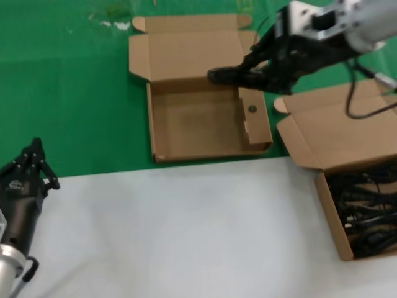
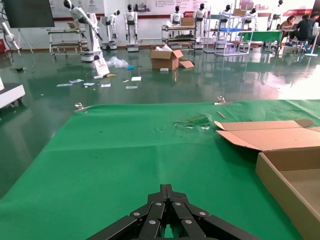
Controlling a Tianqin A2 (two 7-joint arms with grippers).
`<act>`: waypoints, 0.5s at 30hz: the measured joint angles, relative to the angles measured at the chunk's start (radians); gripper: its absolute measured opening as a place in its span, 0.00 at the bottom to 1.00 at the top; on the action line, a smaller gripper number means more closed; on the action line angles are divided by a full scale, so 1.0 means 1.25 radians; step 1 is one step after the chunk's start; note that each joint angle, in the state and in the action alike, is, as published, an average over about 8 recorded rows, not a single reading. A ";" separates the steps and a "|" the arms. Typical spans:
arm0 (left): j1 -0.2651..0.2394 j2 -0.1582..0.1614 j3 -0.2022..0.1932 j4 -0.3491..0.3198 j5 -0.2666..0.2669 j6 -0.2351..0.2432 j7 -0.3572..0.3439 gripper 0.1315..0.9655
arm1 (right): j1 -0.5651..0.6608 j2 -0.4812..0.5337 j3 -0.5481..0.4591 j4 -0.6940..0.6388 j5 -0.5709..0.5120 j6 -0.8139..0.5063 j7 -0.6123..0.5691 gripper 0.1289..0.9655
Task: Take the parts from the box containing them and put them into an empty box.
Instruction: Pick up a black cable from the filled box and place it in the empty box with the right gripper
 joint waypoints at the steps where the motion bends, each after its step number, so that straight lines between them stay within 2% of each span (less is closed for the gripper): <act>1: 0.000 0.000 0.000 0.000 0.000 0.000 0.000 0.01 | 0.005 -0.018 -0.007 -0.020 -0.005 0.012 -0.007 0.11; 7: 0.000 0.000 0.000 0.000 0.000 0.000 0.000 0.01 | 0.027 -0.119 -0.043 -0.169 -0.028 0.084 -0.076 0.11; 15: 0.000 0.000 0.000 0.000 0.000 0.000 0.000 0.01 | 0.061 -0.241 -0.056 -0.424 -0.021 0.185 -0.212 0.11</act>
